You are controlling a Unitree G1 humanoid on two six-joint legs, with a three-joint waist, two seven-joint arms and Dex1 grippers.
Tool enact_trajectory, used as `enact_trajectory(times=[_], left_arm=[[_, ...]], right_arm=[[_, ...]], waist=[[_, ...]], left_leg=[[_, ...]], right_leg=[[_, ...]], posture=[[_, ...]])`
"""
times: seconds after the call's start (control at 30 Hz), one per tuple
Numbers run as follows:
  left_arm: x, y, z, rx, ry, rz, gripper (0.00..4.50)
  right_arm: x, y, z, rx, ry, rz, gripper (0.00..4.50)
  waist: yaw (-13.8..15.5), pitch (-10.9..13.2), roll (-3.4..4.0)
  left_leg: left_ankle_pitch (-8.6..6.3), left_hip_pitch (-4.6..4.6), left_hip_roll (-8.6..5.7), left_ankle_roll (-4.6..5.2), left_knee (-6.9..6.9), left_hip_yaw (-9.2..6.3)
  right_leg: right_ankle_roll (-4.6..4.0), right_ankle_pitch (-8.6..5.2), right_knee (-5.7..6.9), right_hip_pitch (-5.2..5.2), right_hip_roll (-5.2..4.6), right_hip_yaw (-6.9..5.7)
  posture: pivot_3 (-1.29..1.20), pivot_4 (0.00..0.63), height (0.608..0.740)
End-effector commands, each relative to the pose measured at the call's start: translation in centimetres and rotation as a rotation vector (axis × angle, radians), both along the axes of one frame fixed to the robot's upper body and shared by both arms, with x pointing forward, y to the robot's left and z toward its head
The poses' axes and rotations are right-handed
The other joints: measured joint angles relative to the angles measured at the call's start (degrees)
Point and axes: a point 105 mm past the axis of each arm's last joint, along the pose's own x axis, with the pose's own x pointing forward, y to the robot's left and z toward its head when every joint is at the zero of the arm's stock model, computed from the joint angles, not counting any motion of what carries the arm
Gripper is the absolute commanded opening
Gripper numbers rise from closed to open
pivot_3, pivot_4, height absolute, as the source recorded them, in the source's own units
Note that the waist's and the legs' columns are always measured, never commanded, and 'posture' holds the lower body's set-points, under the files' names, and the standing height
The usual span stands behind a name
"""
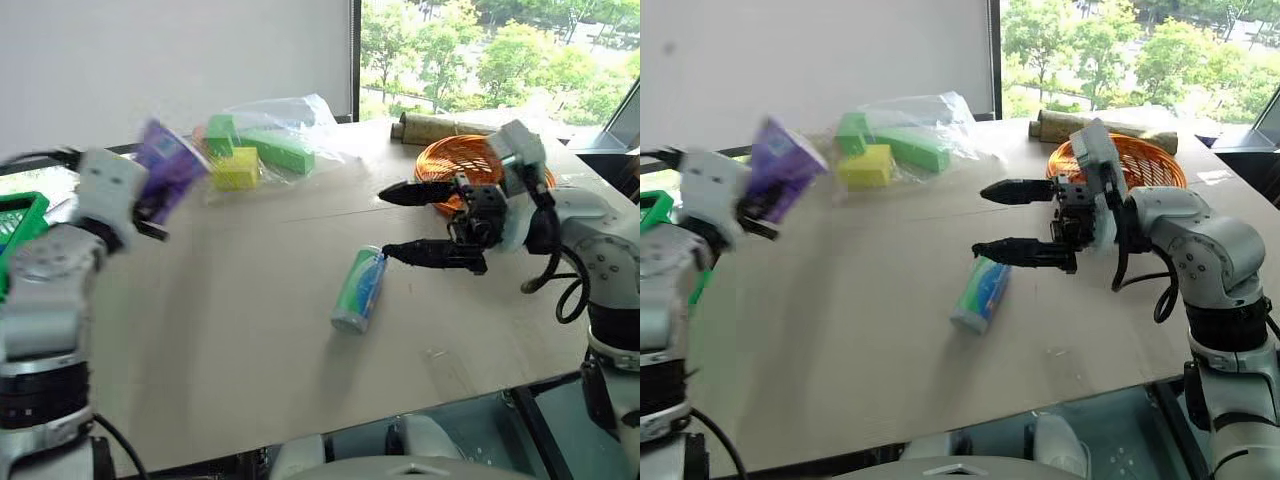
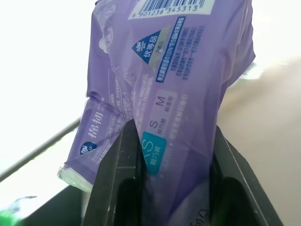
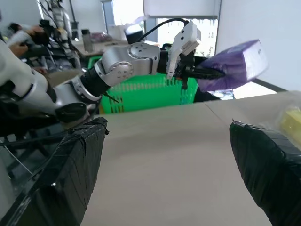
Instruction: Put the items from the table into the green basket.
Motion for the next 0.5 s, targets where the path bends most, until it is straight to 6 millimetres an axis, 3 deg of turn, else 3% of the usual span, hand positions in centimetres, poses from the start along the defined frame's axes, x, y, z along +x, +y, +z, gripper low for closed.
enact_trajectory(times=[0.03, 0.17, 0.33, 0.47, 0.5], left_arm=[[-3.2, 4.6, 2.8, 0.090, -0.020, 0.202, 0.88], [-7.0, 10.9, 3.9, 0.084, -0.032, 0.499, 0.88], [-8.9, 12.9, 0.5, 0.065, 0.097, 0.606, 0.88], [-10.3, 14.2, 0.0, 0.086, 0.106, 0.714, 2.67], [-10.6, 14.5, 0.3, 0.074, 0.078, 0.745, 2.77]], right_arm=[[0.1, -0.1, 1.9, 0.068, -0.048, -0.007, 4.50], [1.3, 0.2, 2.6, 0.116, -0.094, -0.070, 4.50], [2.1, 0.3, 2.7, 0.125, -0.144, -0.130, 4.50], [2.0, 0.1, 2.4, 0.115, -0.151, -0.141, 4.50], [2.0, 0.0, 2.3, 0.111, -0.148, -0.146, 4.50]], waist=[[0.28, -0.03, -0.01], [0.60, -0.07, -0.08], [1.01, -0.16, -0.19], [1.58, -0.48, -0.69], [1.56, -0.56, -0.82]], left_leg=[[0.05, -0.33, -0.06, -0.08, 0.04, 0.01], [0.15, -0.59, -0.11, -0.26, 0.06, 0.06], [0.04, -0.51, -0.22, -0.12, 0.01, 0.09], [0.10, -0.51, -0.28, -0.31, 0.02, 0.06], [0.09, -0.52, -0.28, -0.41, 0.01, 0.04]], right_leg=[[0.02, 0.01, 0.02, -0.33, -0.08, 0.00], [0.02, 0.02, 0.09, -0.63, -0.18, -0.03], [0.01, 0.03, 0.32, -0.69, -0.46, -0.03], [-0.03, 0.02, 0.60, -0.80, -0.59, -0.03], [-0.06, 0.03, 0.64, -0.85, -0.59, -0.03]], posture=[[-0.01, 0.000, 0.740], [0.01, 0.000, 0.740], [0.00, 0.000, 0.740], [-0.01, 0.000, 0.740], [-0.01, 0.000, 0.740]])
